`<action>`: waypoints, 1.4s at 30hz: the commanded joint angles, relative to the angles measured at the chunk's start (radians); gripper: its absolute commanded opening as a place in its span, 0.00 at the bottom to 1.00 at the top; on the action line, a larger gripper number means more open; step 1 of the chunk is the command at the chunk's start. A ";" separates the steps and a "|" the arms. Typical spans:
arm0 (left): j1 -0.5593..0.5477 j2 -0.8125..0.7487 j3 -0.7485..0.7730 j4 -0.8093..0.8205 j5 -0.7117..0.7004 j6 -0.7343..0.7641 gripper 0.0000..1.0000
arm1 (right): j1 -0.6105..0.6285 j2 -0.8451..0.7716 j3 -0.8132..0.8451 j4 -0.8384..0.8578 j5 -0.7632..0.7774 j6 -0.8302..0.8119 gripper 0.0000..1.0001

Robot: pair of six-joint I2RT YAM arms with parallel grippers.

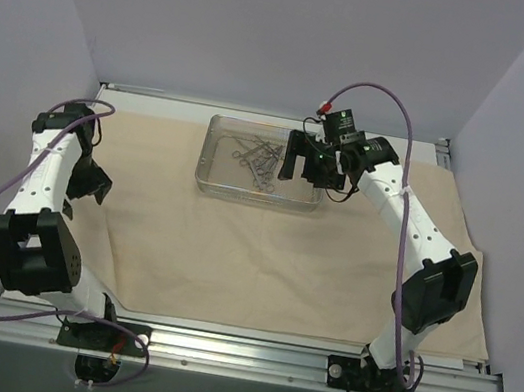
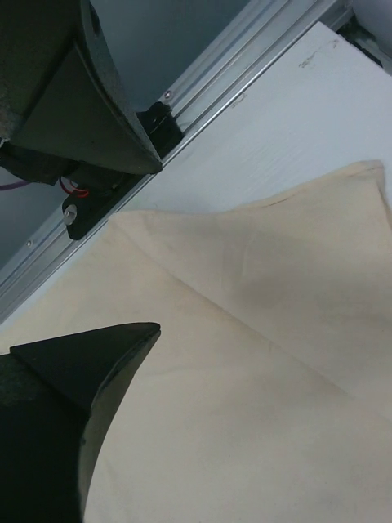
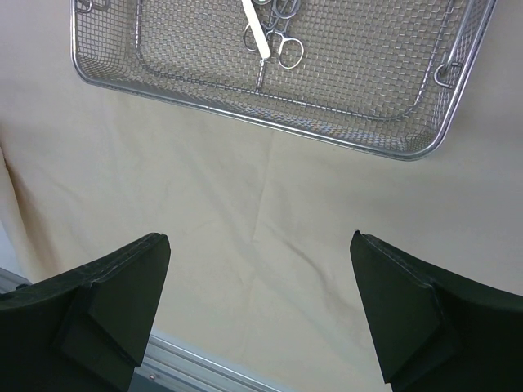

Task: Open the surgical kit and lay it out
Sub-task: Open the surgical kit at the center of the board.

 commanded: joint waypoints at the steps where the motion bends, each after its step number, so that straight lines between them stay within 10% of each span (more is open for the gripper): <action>1: 0.023 0.017 0.024 -0.040 -0.054 0.021 0.83 | -0.010 0.017 0.037 -0.013 -0.010 -0.011 1.00; 16: 0.129 0.217 -0.076 0.171 -0.144 0.285 0.94 | -0.029 0.030 0.014 0.001 -0.031 -0.014 1.00; 26: 0.149 0.224 -0.062 0.328 0.001 0.588 0.77 | -0.036 0.042 0.023 -0.024 -0.019 -0.018 1.00; 42: 0.250 0.354 -0.091 0.336 0.020 0.599 0.80 | -0.062 0.042 0.006 -0.018 -0.030 -0.025 1.00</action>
